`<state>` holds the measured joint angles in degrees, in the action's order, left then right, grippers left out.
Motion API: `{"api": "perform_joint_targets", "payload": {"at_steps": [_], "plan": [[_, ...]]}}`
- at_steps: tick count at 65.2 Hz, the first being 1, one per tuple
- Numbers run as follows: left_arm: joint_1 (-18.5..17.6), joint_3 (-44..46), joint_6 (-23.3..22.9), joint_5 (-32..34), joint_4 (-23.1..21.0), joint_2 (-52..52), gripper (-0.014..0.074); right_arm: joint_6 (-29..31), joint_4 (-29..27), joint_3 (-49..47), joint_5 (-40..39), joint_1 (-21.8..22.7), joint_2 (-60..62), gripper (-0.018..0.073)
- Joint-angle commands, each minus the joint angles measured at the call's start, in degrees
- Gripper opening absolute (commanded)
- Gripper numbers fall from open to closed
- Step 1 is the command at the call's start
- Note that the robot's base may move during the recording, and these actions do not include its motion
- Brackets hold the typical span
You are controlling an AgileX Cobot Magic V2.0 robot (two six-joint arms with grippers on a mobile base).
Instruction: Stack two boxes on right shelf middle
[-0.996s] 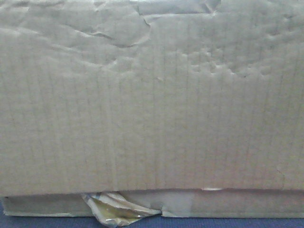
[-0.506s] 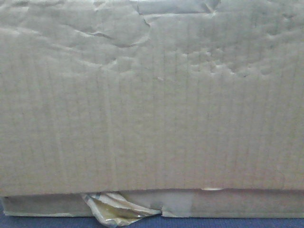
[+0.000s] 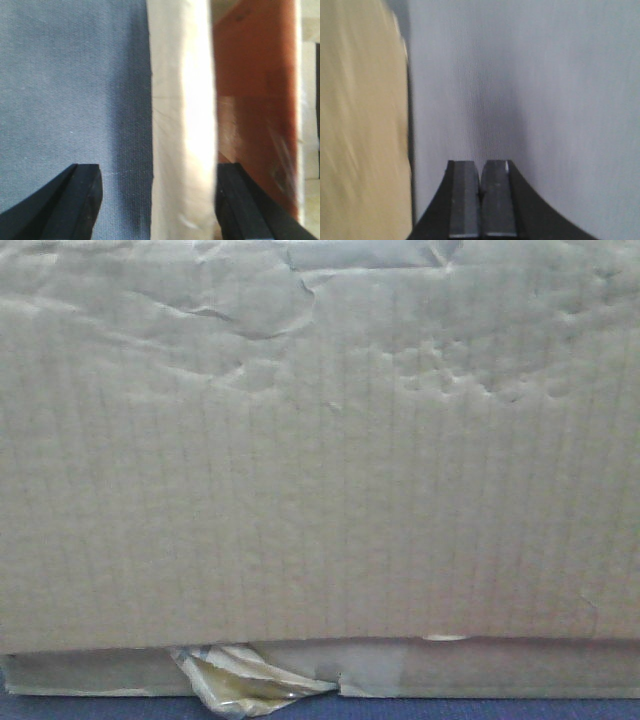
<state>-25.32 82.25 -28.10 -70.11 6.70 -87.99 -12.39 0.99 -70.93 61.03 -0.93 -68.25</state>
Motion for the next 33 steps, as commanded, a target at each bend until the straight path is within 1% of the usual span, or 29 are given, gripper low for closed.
{"api": "perform_joint_targets", "payload": {"at_steps": [1,5,12,23,27,33], "plan": [[-0.04,0.11,0.04,0.15,-0.10,0.17,0.0370,-4.19,6.65,-5.95,3.44,-3.55,-3.49,-0.0138],[-0.04,0.11,0.04,0.15,-0.10,0.17,0.0370,-5.56,9.40,-9.66,5.44,-6.63,-5.76,-0.0139],[-0.04,0.11,0.04,0.15,-0.10,0.17,0.0370,-5.55,8.84,-15.72,8.93,-10.36,-9.47,-0.0139],[-0.04,0.11,0.04,0.15,-0.08,0.17,0.0370,-5.55,7.45,-22.86,8.93,-13.29,-13.77,-0.0129],[-0.04,0.11,0.04,0.15,-0.08,0.17,0.0370,-5.55,7.31,-23.92,8.93,-14.24,-14.49,-0.0080],[-0.04,0.11,0.04,0.15,0.02,0.17,0.0370,-5.55,7.19,-24.37,8.93,-15.38,-15.60,0.0118]]}}
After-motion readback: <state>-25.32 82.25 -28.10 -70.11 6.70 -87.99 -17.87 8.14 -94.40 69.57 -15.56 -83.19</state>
